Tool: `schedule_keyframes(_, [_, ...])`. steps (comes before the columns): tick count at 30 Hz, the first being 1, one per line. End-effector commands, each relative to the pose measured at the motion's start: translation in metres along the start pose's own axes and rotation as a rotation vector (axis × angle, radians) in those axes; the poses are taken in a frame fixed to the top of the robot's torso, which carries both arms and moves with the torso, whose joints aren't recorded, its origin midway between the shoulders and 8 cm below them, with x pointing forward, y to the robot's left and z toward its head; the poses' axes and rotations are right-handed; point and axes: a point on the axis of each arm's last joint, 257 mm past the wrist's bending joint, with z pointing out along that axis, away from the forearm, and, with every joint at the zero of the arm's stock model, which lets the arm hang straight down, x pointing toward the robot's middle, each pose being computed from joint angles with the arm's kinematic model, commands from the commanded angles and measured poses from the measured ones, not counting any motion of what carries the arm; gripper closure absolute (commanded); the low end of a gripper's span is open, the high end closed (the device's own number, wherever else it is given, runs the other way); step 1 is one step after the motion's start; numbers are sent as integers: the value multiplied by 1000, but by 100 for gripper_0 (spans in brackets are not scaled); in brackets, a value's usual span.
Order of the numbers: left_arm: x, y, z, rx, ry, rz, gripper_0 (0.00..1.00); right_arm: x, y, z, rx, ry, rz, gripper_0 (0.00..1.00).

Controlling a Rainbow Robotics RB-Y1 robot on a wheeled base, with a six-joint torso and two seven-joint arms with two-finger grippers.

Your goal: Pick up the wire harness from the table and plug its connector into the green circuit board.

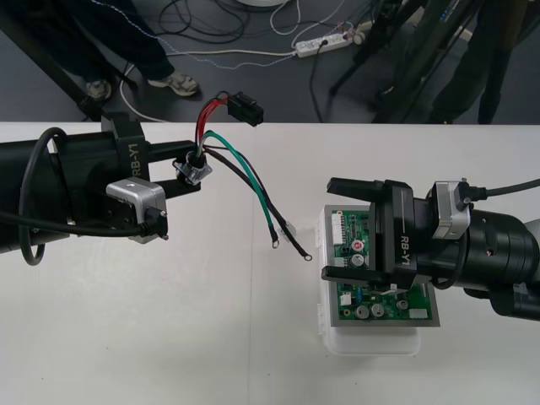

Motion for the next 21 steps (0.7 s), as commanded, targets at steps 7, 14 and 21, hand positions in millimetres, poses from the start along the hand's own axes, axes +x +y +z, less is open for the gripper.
schedule_keyframes(7, [0,-9,8,84,48,183,100,-16,-7,-14,25,0,-62,0])
schedule_keyframes(14, [4,-20,10,114,63,195,100,-16,-8,-15,27,1,-69,0])
schedule_keyframes(21, [8,-31,10,143,72,208,100,-16,-8,-15,27,1,-69,0])
